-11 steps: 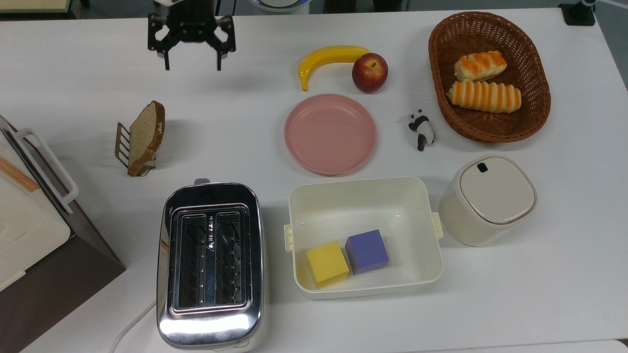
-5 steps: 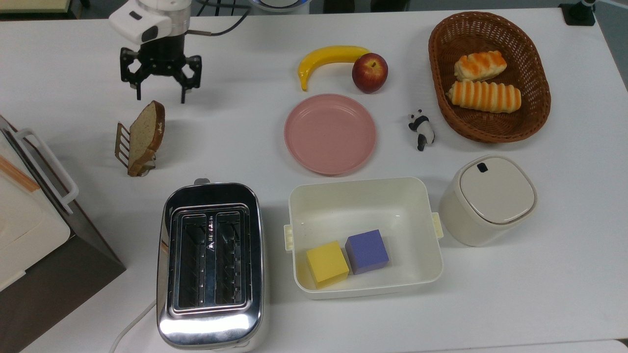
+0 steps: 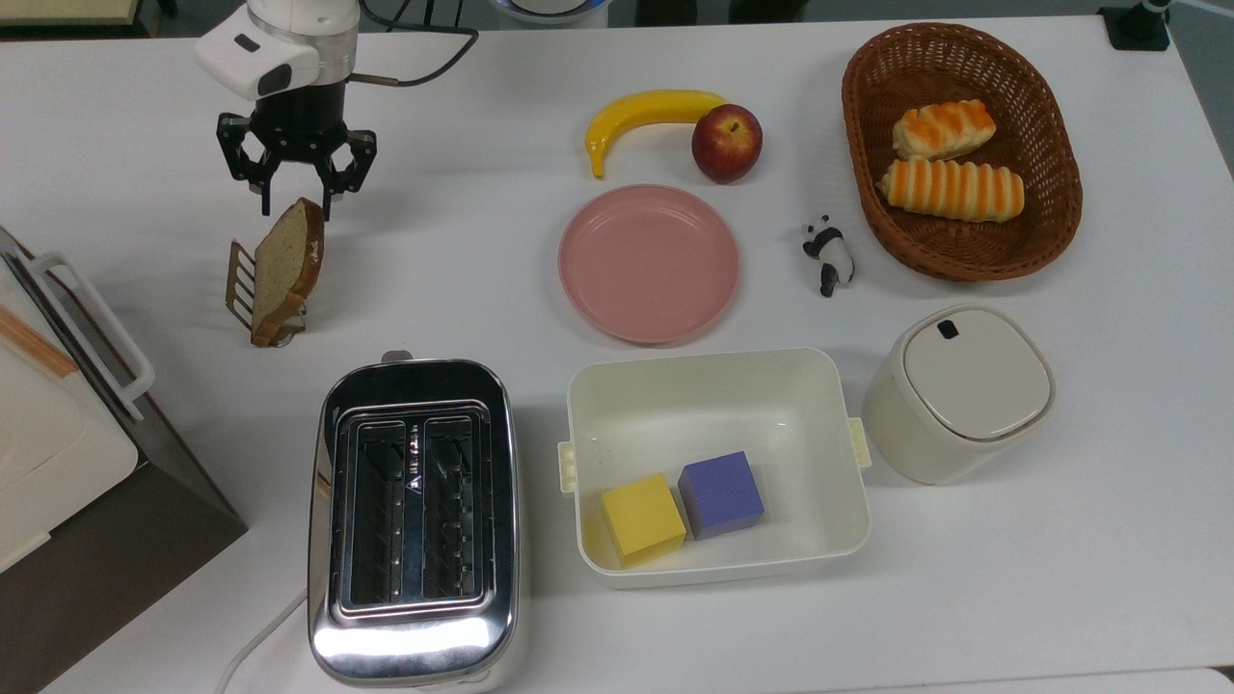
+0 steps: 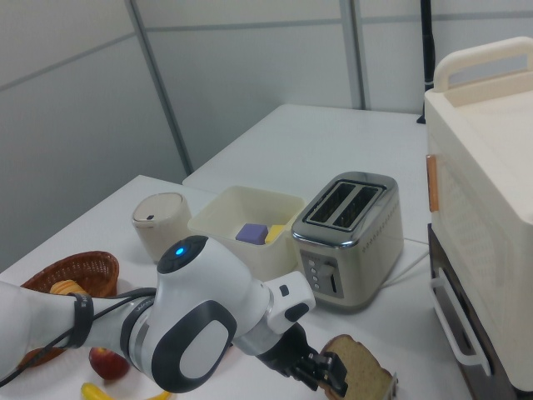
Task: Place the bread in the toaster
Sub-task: 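Lower the gripper over the bread slice and close on its crust, then lift the bread slice up out of the metal rack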
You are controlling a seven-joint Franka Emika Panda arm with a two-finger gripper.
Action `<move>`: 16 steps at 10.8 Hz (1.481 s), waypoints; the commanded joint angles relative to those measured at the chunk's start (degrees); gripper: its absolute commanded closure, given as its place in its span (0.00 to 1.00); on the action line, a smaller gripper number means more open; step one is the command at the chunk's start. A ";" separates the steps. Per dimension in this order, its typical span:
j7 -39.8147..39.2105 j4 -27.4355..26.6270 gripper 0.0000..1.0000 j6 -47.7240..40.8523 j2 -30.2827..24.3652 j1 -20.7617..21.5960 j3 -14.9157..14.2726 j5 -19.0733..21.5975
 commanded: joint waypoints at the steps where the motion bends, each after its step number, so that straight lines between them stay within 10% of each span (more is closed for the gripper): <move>1: -0.95 0.21 0.68 2.10 0.67 -0.40 -0.21 -0.95; 7: -2.62 8.43 0.78 -7.87 -1.70 -0.41 -0.04 0.01; 16: -2.00 27.25 0.85 -16.19 0.92 4.60 0.58 16.51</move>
